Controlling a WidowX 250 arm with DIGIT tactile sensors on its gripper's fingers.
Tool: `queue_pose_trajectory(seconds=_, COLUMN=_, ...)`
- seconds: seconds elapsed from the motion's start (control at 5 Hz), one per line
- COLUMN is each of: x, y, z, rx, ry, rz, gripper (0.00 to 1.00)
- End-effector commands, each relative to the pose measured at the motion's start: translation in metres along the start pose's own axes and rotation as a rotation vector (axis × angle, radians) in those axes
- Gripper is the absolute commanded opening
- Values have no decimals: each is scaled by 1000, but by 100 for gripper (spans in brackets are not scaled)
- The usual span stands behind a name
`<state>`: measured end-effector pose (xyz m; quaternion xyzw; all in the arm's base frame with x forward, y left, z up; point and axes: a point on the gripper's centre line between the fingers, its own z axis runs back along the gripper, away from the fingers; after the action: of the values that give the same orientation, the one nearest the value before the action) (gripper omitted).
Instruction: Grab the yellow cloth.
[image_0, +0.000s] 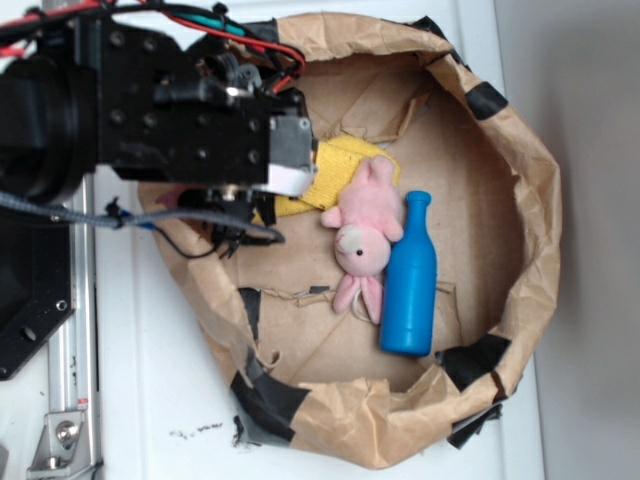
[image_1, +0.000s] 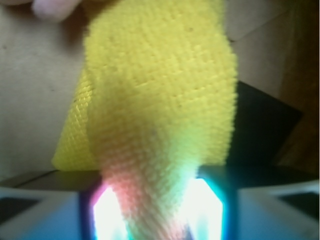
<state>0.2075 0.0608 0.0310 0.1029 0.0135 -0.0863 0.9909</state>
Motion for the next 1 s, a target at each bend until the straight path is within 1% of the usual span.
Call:
queue_pose_trajectory(seconds=0.0, x=5, y=-1, z=12, rx=59, ry=-51, rz=59, gripper=0)
queue_pose_trajectory(seconds=0.2, x=9, y=-4, z=18, rx=71, ry=-40, rz=57, gripper=0)
queue_pose_trajectory(seconds=0.4, x=22, y=-2, z=68, rx=63, ry=-77, rz=101, gripper=0)
queue_pose_trajectory(seconds=0.6, x=48, y=-24, z=127, rx=123, ry=-183, rz=165, gripper=0)
queue_pose_trajectory(seconds=0.8, x=69, y=-47, z=176, rx=100, ry=-180, rz=151, gripper=0)
